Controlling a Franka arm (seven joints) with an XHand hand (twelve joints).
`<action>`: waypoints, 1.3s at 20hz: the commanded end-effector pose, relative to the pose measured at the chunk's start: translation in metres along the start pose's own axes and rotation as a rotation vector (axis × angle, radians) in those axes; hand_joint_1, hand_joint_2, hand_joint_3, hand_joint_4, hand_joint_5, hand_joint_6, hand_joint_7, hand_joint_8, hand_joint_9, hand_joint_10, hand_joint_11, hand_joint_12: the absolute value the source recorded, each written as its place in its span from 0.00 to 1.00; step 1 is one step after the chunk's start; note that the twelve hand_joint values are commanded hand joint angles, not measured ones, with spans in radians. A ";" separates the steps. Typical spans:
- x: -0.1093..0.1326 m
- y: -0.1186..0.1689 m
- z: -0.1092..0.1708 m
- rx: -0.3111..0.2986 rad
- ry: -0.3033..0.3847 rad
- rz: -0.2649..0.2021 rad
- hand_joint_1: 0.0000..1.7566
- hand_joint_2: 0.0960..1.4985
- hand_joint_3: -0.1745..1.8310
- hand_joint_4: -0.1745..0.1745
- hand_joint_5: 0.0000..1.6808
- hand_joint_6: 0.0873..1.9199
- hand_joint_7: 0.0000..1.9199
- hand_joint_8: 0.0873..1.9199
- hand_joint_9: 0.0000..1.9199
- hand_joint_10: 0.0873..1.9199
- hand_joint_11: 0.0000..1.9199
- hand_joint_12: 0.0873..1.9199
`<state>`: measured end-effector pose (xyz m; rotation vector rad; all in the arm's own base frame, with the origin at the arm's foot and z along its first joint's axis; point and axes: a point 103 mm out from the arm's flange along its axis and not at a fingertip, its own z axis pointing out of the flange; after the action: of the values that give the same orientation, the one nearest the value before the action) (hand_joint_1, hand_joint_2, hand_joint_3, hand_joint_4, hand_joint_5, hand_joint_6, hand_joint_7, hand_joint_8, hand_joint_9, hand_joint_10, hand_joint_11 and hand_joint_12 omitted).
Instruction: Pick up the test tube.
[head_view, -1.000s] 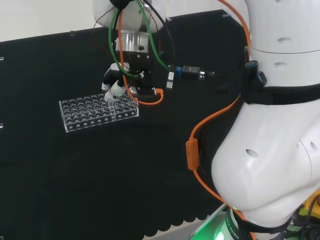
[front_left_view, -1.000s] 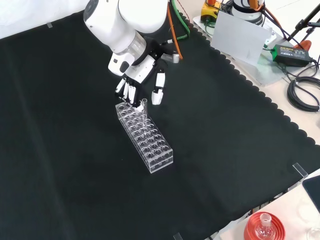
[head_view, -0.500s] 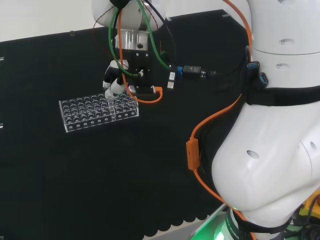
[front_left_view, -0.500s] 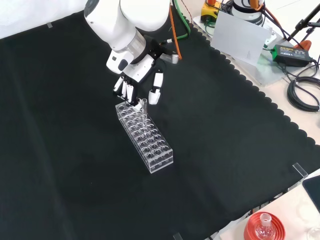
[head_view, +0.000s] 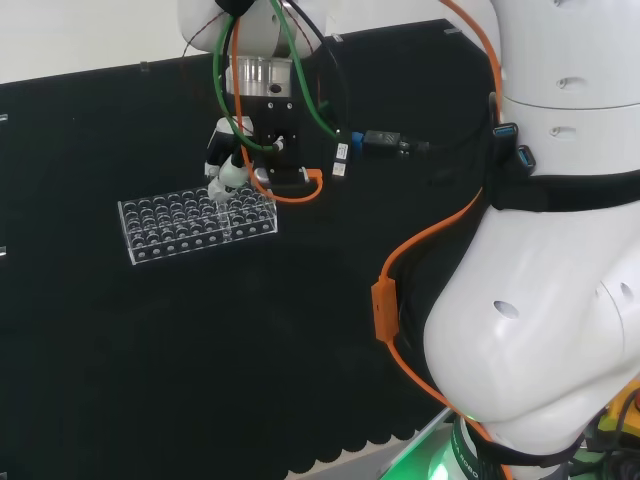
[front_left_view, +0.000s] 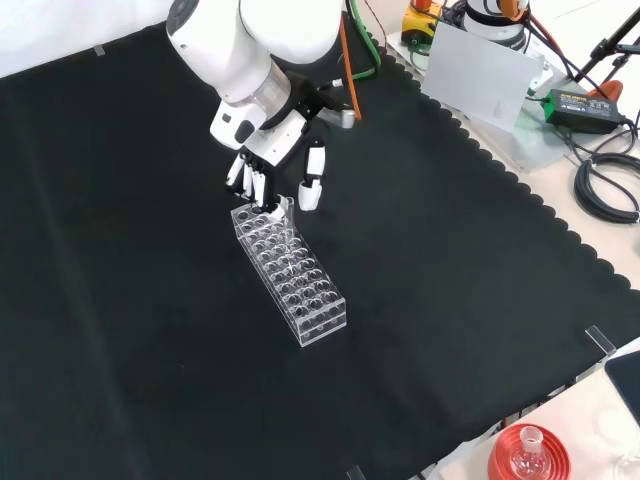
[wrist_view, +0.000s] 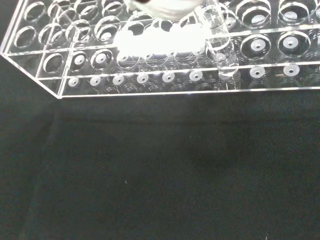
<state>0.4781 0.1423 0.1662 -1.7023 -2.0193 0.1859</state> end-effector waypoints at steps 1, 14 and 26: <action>0.005 0.003 0.000 0.011 -0.009 -0.004 0.63 0.58 0.00 0.34 0.40 0.39 0.50 0.35 0.36 0.38 0.11 0.78; 0.010 0.005 -0.007 -0.052 -0.054 -0.005 0.67 0.67 0.03 0.19 0.72 0.27 0.71 0.24 0.51 0.31 0.23 0.74; 0.014 0.008 -0.012 -0.084 -0.098 -0.017 0.75 0.68 0.00 0.00 0.77 0.21 0.70 0.20 0.63 0.23 0.32 0.66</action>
<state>0.4880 0.1539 0.1750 -1.7488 -2.1238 0.1892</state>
